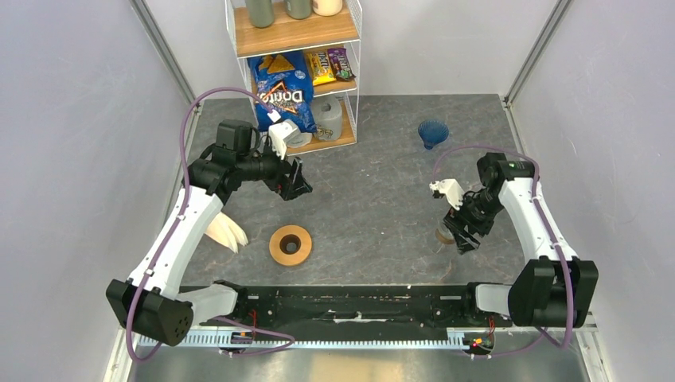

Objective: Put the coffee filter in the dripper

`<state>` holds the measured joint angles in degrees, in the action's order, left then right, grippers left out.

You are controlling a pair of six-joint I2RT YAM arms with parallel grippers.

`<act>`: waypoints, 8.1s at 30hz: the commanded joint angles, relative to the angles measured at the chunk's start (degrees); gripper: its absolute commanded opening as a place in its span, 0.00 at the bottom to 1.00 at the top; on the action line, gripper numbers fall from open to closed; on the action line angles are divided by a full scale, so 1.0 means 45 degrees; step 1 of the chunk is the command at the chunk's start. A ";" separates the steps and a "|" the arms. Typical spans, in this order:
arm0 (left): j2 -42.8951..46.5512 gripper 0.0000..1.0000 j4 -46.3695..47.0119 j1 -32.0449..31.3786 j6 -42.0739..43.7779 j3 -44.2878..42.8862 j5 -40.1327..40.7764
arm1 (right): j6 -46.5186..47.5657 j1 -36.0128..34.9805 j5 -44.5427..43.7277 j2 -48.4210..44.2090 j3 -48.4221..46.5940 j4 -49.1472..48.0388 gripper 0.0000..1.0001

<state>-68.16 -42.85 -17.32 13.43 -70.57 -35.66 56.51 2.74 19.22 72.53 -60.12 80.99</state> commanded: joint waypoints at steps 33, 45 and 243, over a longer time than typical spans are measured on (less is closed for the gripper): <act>0.1676 0.91 0.1274 0.1742 -0.4057 0.1072 0.0293 | 0.0610 -0.7096 0.1279 0.4256 -0.2896 -0.3925 0.76; 0.1898 0.91 0.1336 0.2616 -0.4625 0.1194 0.0360 | -0.0649 -0.9959 0.1165 0.6675 -0.5157 -0.4687 0.79; -0.5887 0.15 0.7251 -0.0349 -1.0397 0.3083 -0.7479 | -0.7558 -0.1067 0.5748 0.0600 -0.5176 -0.0928 0.97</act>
<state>-94.17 -6.57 -19.09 -38.22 -53.56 -69.17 22.33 -2.35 43.90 76.03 -83.48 77.97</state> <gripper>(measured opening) 0.115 0.968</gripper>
